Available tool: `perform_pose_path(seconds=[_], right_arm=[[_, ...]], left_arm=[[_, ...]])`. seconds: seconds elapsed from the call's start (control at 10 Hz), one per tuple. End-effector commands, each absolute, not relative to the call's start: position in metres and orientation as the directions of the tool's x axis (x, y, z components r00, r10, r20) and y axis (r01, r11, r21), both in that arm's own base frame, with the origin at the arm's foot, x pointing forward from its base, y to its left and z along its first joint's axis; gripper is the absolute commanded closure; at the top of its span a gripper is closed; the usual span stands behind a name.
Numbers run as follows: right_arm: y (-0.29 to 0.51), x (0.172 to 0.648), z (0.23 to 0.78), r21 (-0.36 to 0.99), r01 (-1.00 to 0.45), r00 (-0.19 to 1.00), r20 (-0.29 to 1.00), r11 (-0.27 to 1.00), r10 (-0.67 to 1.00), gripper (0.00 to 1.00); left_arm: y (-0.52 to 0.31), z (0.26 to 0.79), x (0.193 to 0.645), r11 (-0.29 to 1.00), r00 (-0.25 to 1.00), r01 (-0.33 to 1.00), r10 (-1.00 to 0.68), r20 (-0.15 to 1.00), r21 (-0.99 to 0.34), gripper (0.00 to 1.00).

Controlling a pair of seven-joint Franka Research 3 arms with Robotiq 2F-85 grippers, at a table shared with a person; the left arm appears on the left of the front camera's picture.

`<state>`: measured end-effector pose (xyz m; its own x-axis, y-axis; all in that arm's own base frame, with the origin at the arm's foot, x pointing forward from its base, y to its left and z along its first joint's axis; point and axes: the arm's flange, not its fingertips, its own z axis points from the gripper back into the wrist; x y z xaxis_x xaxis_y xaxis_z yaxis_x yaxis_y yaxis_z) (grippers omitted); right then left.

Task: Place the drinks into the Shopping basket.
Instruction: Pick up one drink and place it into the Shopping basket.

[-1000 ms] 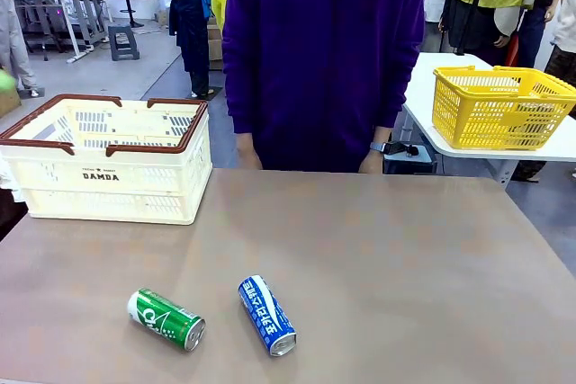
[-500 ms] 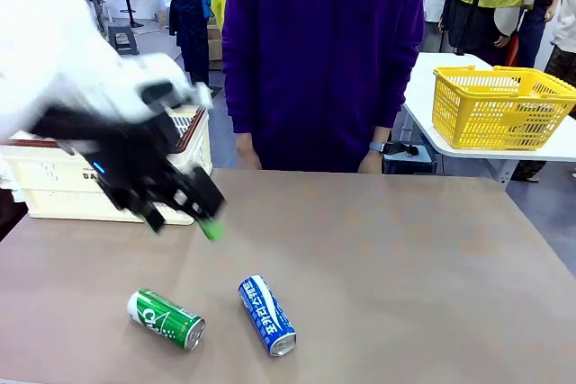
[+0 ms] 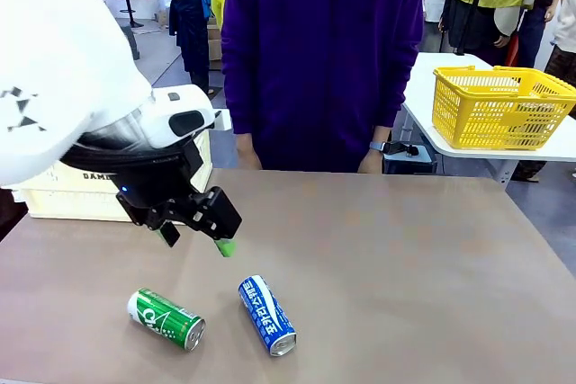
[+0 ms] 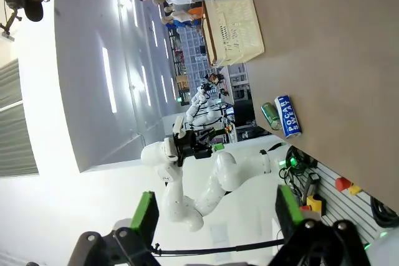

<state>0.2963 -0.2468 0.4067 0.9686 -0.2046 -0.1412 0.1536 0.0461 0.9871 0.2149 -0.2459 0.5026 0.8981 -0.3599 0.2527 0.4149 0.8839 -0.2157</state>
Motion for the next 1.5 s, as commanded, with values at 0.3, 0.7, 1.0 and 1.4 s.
perform_pose_path(seconds=[0.3, 0.7, 1.0, 1.4], right_arm=[[-0.247, 0.296, 0.409, 0.986, 0.154, 0.968, -0.140, 0.055, -0.209, 0.00], [-0.247, 0.296, 0.409, 0.986, 0.154, 0.968, -0.140, 0.055, -0.209, 0.00], [-0.247, 0.296, 0.409, 0.986, 0.154, 0.968, -0.140, 0.055, -0.209, 0.00], [-0.247, 0.296, 0.409, 0.986, 0.154, 0.968, -0.140, 0.055, -0.209, 0.00]], left_arm=[[-0.350, 0.462, 0.278, 0.960, 0.982, 0.189, -0.180, 0.059, -0.207, 0.00], [-0.414, 0.408, 0.292, 0.998, 0.998, 0.052, -0.051, -0.023, 0.029, 0.00], [-0.405, 0.396, 0.297, 1.000, 0.999, 0.028, -0.028, -0.030, 0.011, 0.00], [-0.403, 0.391, 0.290, 0.996, 0.996, 0.088, -0.088, -0.024, 0.009, 0.00]])
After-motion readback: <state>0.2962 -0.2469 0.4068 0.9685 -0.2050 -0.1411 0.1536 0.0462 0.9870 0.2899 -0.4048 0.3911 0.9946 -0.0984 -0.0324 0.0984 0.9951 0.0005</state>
